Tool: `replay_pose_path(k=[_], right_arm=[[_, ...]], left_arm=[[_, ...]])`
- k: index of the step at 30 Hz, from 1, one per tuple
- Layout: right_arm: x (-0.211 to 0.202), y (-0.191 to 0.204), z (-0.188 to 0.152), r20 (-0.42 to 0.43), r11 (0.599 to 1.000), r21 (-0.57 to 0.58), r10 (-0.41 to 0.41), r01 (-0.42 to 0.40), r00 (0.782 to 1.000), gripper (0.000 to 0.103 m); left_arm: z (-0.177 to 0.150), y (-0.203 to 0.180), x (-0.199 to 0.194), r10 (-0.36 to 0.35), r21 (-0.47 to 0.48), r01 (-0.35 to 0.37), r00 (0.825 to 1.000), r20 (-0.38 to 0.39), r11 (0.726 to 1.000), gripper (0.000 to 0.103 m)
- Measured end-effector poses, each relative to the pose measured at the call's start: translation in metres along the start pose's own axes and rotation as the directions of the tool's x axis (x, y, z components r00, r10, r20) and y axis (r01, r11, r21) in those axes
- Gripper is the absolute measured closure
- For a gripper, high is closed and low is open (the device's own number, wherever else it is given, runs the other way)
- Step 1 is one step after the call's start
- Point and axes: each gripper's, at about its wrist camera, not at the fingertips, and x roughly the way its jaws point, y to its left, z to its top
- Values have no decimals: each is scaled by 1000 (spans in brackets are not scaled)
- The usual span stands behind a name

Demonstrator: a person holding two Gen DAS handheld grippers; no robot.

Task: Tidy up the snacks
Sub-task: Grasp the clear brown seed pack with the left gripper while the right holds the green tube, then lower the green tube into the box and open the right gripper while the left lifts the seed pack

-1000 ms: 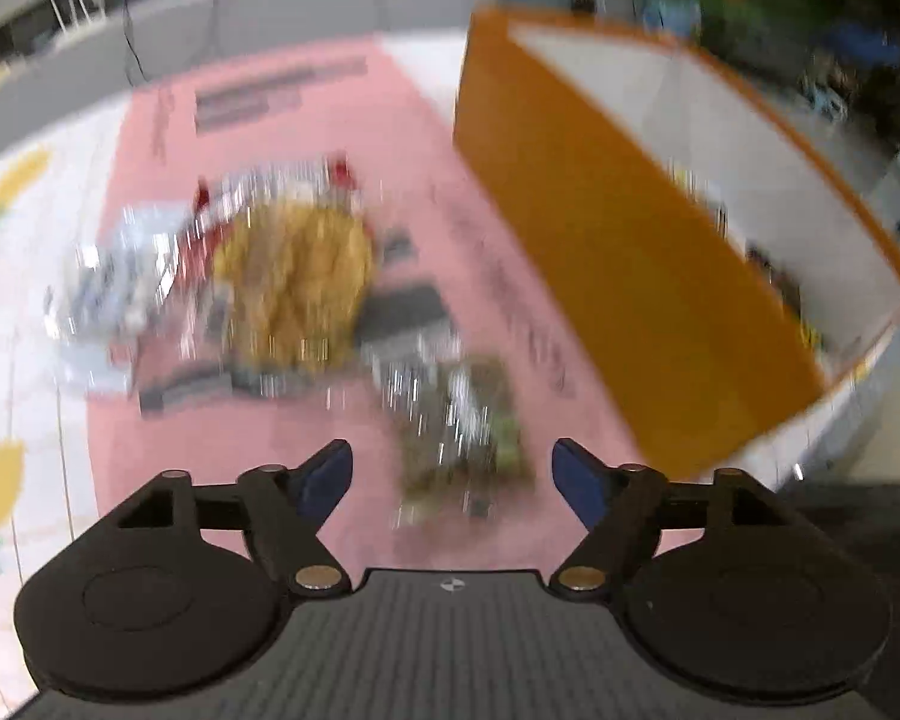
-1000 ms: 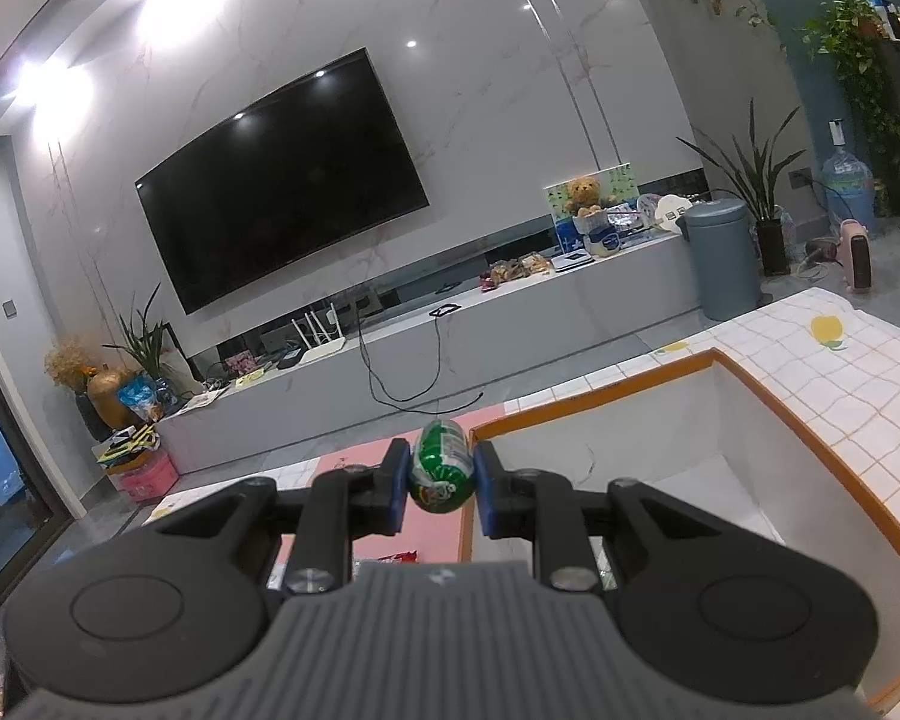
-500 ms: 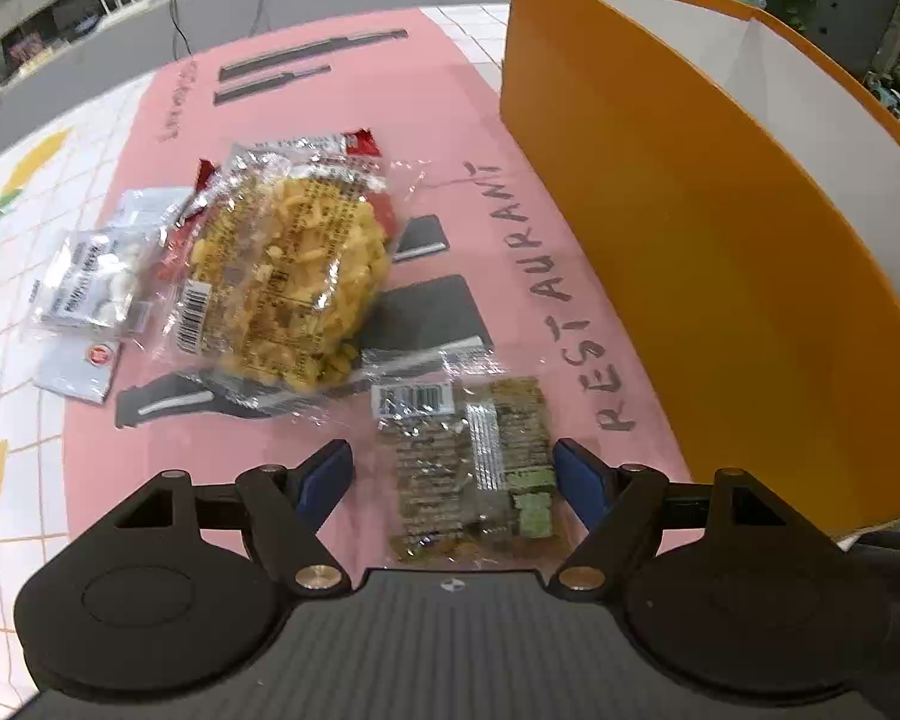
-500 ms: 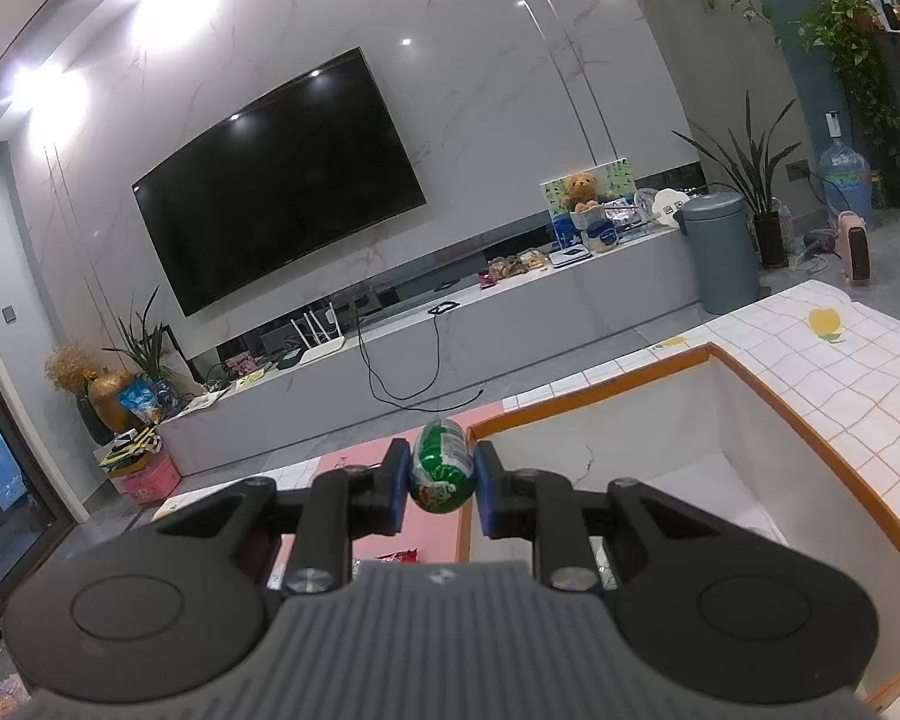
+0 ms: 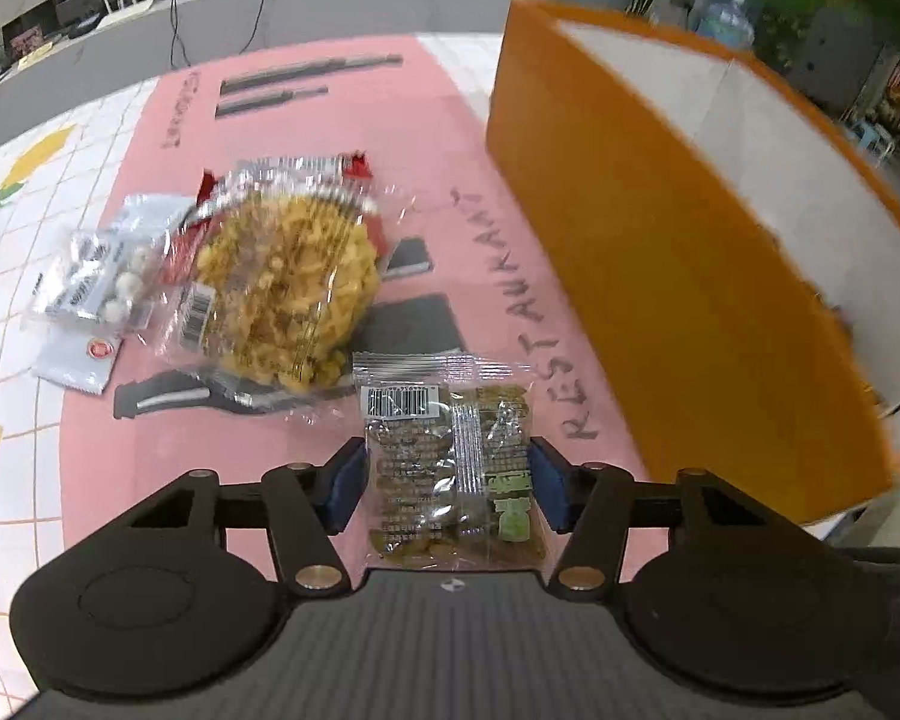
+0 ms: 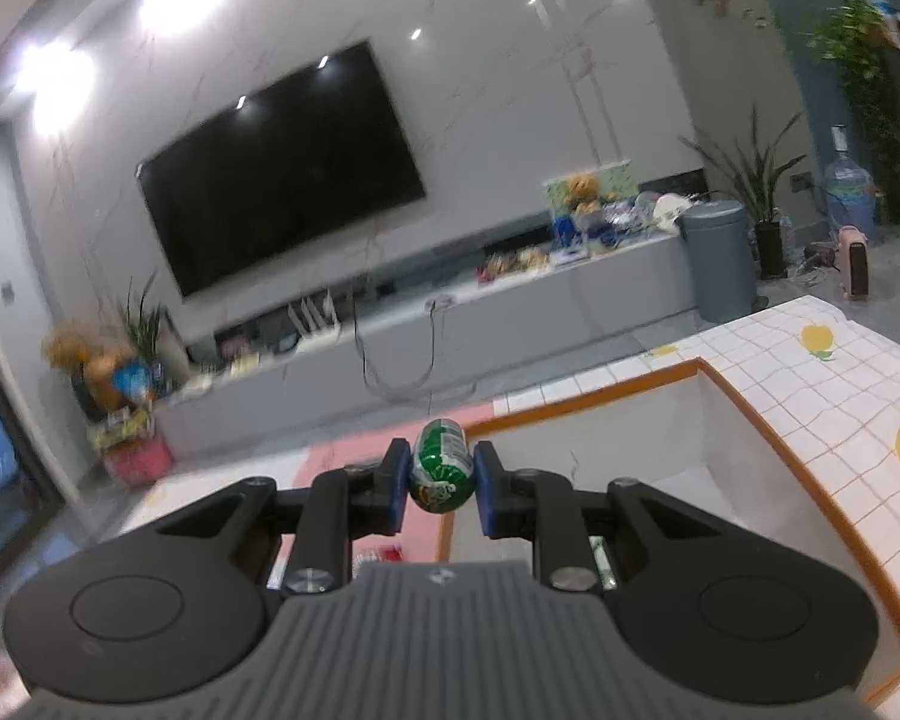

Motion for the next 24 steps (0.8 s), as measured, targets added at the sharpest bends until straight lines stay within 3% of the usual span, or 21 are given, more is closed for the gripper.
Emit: replay_pose_path(k=[6, 11, 17, 24], right_arm=[[-1, -22, 5, -110, 998, -1, -65, 65, 992, 83], [4, -47, 1, -218, 995, 2, -96, 99, 971, 83], [13, -56, -10, -297, 990, -59, -141, 129, 944, 83], [28, -56, -18, -361, 983, -115, -175, 143, 916, 83]], left_arm=[[7, -5, -42, -39, 6, 39, 993, 109, 999, 38], [25, -8, -71, -71, -27, 78, 978, 195, 997, 38], [38, -16, -84, -119, -47, 133, 965, 233, 990, 38], [38, -17, -72, -137, -56, 151, 968, 209, 987, 38]])
